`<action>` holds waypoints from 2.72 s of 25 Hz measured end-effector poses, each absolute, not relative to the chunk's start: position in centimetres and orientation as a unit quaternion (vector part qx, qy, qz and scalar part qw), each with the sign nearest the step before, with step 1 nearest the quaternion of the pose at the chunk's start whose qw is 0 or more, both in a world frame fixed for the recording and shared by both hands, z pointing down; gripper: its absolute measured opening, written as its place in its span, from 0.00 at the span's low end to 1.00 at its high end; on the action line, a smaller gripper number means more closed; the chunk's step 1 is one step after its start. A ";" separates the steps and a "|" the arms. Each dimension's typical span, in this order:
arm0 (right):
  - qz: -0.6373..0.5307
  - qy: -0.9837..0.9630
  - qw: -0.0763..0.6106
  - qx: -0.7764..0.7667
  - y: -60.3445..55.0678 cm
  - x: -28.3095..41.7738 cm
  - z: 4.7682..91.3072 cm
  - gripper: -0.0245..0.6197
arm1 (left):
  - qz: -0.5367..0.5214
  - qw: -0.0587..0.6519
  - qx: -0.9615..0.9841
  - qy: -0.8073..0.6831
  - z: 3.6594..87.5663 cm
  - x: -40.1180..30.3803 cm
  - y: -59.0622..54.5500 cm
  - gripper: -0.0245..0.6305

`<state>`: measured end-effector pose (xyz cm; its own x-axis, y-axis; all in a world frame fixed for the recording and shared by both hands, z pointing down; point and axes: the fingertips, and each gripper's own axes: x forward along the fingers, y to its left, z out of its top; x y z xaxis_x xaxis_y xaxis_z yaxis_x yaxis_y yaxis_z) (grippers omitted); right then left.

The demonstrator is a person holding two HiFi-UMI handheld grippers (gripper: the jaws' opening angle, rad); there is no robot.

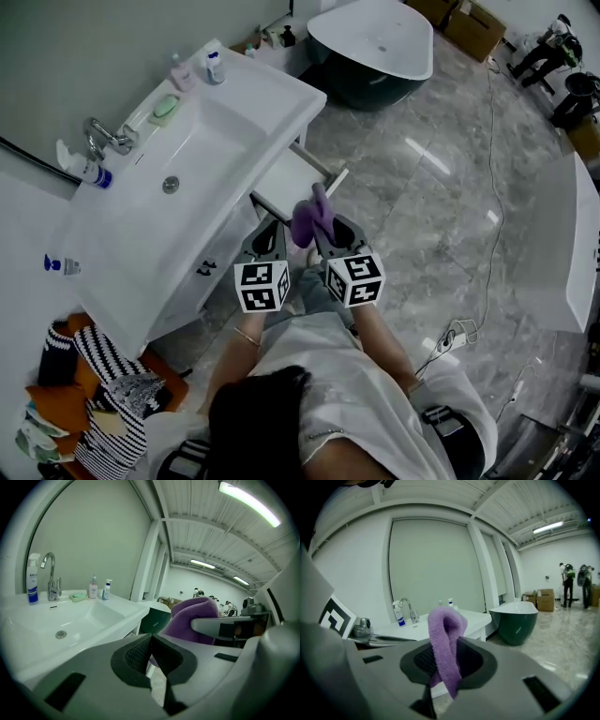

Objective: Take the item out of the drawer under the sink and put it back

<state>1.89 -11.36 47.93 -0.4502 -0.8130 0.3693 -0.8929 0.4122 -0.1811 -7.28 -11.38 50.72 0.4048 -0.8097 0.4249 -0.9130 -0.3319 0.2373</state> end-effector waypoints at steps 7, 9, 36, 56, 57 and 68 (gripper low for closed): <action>0.188 -0.837 0.119 0.499 -15.4 2.8 48.6 0.17 | 0.129 0.240 0.795 -0.542 51.8 -6.3 -14.9 0.04; 0.191 -0.839 0.121 0.494 -16.5 3.1 48.7 0.17 | 0.132 0.242 0.792 -0.545 51.9 -6.0 -15.9 0.04; 0.203 -0.891 0.167 0.369 -26.6 4.3 51.1 0.17 | 0.136 0.270 0.719 -0.625 54.3 -3.9 -25.0 0.04; 0.242 -0.867 0.194 0.389 -28.6 3.5 56.5 0.17 | 0.172 0.304 0.718 -0.602 57.9 -4.7 -25.4 0.04; 0.245 -0.866 0.197 0.389 -28.8 3.5 56.9 0.17 | 0.173 0.307 0.717 -0.601 58.2 -4.7 -25.5 0.04; 0.267 -0.853 0.235 0.382 -30.2 2.6 62.4 0.17 | 0.184 0.343 0.701 -0.597 62.6 -4.2 -27.3 0.04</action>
<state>2.65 -30.24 62.36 -0.5984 -0.5259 0.6044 -0.7768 0.5657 -0.2768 -4.18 -27.30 62.58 0.2198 -0.7112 0.6678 -0.9636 -0.0515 0.2623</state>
